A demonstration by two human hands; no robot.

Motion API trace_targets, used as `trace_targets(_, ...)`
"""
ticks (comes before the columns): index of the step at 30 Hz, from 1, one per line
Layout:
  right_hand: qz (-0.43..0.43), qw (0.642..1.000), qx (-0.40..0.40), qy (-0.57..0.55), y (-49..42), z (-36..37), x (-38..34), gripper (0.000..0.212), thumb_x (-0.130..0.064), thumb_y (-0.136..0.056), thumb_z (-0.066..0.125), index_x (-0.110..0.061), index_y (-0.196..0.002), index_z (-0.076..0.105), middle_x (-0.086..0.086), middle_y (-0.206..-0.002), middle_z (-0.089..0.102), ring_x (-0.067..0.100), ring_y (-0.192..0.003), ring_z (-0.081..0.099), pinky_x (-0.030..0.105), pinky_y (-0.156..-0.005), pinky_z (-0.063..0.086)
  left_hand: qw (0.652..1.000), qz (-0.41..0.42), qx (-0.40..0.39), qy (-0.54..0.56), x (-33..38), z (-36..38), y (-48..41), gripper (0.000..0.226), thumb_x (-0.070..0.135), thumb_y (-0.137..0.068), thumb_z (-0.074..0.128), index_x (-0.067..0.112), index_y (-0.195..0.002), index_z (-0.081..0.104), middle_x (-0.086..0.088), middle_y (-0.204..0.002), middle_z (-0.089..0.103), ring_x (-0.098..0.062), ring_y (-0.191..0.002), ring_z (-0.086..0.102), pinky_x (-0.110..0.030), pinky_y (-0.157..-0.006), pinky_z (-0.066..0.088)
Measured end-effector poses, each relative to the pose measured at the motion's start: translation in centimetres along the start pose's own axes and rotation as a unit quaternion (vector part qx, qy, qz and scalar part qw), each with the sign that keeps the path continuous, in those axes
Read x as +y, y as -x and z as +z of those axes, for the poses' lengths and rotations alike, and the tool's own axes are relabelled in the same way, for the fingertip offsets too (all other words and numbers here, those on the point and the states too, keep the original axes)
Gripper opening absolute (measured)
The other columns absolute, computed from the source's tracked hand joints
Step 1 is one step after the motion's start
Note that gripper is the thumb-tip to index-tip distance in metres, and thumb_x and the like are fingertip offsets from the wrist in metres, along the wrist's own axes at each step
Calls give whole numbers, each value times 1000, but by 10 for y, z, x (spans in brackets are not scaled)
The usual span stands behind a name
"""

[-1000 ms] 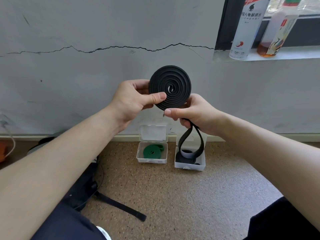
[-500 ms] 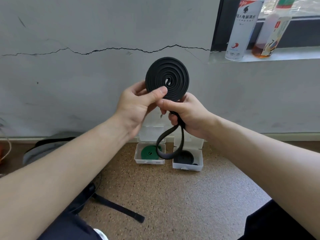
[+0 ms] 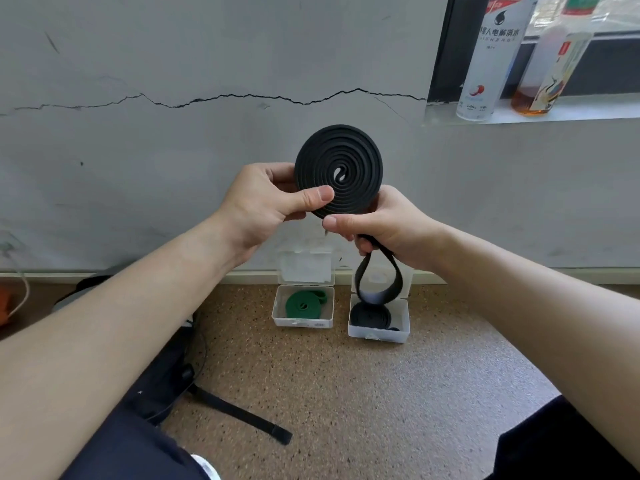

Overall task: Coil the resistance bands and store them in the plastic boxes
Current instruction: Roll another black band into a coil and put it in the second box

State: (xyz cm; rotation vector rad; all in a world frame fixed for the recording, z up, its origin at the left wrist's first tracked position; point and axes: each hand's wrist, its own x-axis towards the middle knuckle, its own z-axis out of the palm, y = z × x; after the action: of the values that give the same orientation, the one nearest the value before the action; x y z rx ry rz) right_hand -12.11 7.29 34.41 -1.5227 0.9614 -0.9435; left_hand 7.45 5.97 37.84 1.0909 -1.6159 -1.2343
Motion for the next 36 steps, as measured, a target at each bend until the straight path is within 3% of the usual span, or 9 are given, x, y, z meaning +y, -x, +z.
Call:
trace_targets(5,19,999,-32,27,0,-8,3,21,-23,-81,83,-14,-90,66,12,-76,47,15,-56,46,35,-61,44,999,3,-18,-44,2,-9,-2,34,30,-63,82,20,-95,77,-2,-94,78,-13,-84,68,-28,-73,50)
trace_targets(12,3,999,-41,-3,2,-4,8,17,-15,-86,78,-23,-77,66,1,-69,45,12,-55,37,23,-50,38,996,9,-29,-80,0,-13,-3,33,30,-65,86,20,-95,77,4,-87,76,-8,-77,63,-27,-67,46)
trace_targets(16,-8,998,6,-61,-3,7,5,14,-15,-88,76,-19,-81,64,12,-73,38,10,-52,35,26,-53,35,995,-26,9,93,-5,3,2,17,12,-82,77,16,-97,73,-2,-94,73,-11,-82,65,-24,-71,46)
trace_targets(19,-12,994,46,-99,-7,14,5,15,-14,-92,71,-13,-83,58,2,-64,39,9,-49,36,28,-54,35,980,-31,36,195,-6,21,5,16,-2,-86,68,9,-99,69,-7,-94,70,-15,-83,68,-26,-78,55)
trace_targets(21,-8,994,52,-92,-8,14,5,17,-19,-91,73,-10,-90,59,1,-64,40,9,-49,38,29,-55,35,984,-22,43,173,-5,20,2,19,-1,-84,71,6,-102,70,-12,-101,71,-21,-92,69,-32,-88,56)
trace_targets(24,2,997,39,-67,-8,11,4,17,-21,-90,75,-10,-94,62,3,-66,43,12,-54,42,27,-54,39,989,-20,27,146,-1,11,1,28,10,-72,78,8,-100,74,-12,-104,73,-24,-96,69,-36,-92,56)
trace_targets(29,23,999,3,-38,-3,-2,5,21,-29,-85,80,-14,-94,67,3,-68,48,15,-58,47,29,-59,44,997,-20,23,66,-1,-2,-1,25,16,-73,81,20,-97,77,0,-98,76,-11,-89,66,-26,-77,47)
trace_targets(32,13,1000,-9,-22,0,-10,6,19,-29,-81,81,-16,-89,69,4,-67,49,15,-56,46,29,-57,43,999,-26,-12,15,0,-9,-1,33,20,-69,82,19,-101,77,-2,-100,76,-10,-87,66,-24,-72,48)
trace_targets(36,7,999,-33,14,0,-7,10,29,-24,-78,82,-6,-90,63,3,-64,50,15,-54,47,30,-55,42,994,9,-55,-99,5,-14,-1,32,19,-69,85,16,-100,78,-6,-96,78,-10,-77,64,-23,-66,50)
